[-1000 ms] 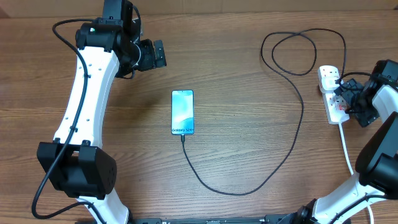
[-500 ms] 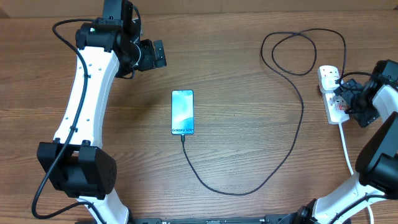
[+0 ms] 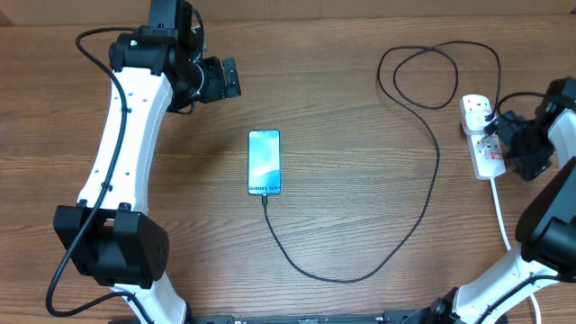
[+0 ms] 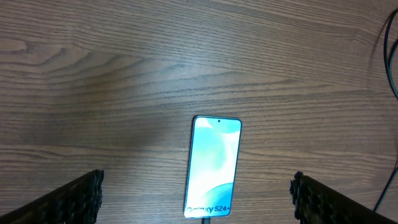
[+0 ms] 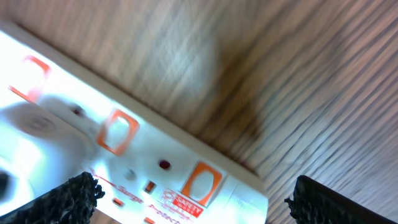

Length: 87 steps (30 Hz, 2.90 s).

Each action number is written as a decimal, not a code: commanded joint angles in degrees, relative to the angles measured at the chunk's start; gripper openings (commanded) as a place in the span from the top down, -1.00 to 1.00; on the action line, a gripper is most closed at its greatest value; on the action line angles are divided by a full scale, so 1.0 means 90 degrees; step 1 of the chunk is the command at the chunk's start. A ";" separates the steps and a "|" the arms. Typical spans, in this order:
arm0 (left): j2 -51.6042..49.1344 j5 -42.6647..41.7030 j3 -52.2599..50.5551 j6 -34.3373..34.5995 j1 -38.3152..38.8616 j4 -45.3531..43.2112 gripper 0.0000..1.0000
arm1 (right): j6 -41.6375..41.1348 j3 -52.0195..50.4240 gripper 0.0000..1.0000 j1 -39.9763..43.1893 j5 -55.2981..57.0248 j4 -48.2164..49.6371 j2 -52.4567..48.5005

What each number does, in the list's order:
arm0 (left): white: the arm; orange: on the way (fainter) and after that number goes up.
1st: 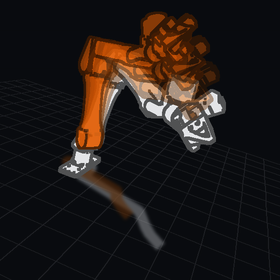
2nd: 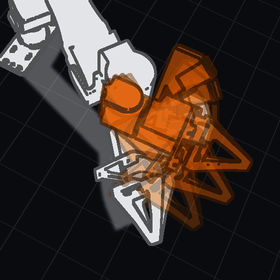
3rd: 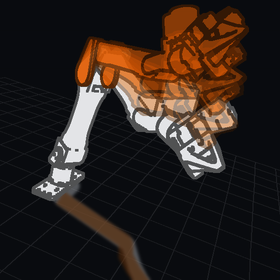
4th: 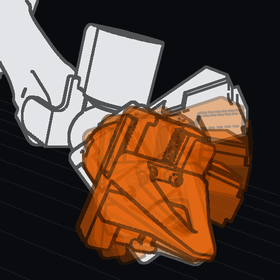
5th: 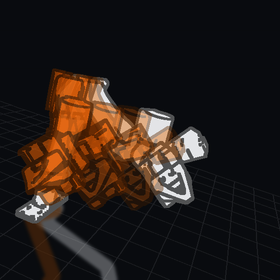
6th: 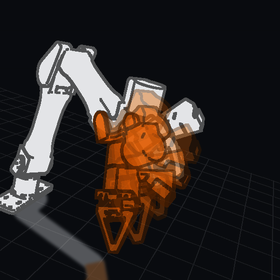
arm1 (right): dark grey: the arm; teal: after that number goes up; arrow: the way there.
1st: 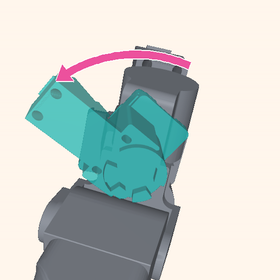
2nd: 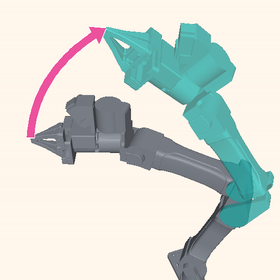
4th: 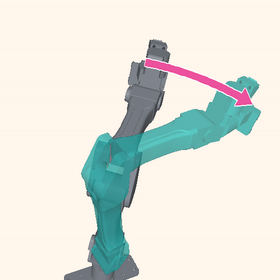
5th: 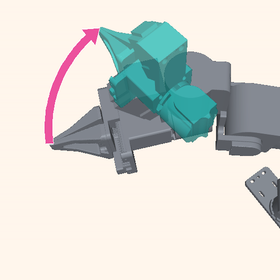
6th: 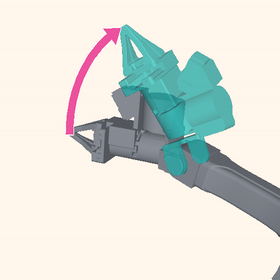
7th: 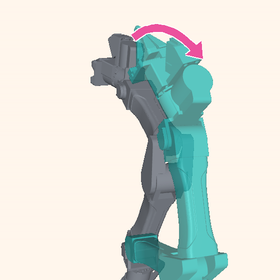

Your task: Plug charger to phone and switch on socket

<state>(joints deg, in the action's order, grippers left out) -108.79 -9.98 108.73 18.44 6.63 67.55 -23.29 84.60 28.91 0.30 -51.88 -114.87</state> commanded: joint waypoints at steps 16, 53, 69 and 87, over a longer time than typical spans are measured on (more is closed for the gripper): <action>0.0075 0.0066 0.0019 -0.0027 -0.0027 -0.0007 -0.99 | 0.0046 -0.0172 -1.00 0.0129 0.0498 0.0772 -0.0027; 0.0075 0.0066 0.0019 -0.0024 -0.0027 -0.0007 -0.99 | 0.0049 -0.0566 -1.00 0.0129 0.0095 0.1307 -0.0032; 0.0075 0.0066 0.0019 -0.0027 -0.0027 -0.0007 -0.99 | 0.0049 -0.0911 -1.00 0.0117 -0.0080 0.1666 -0.0032; 0.0075 0.0063 0.0019 -0.0024 -0.0027 -0.0007 -0.99 | 0.0068 -0.0911 -1.00 0.0117 -0.0396 0.1377 -0.0032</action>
<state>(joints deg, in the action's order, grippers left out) -108.79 -9.98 108.73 18.44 6.63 67.55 -23.81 77.23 30.65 -0.67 -37.85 -114.91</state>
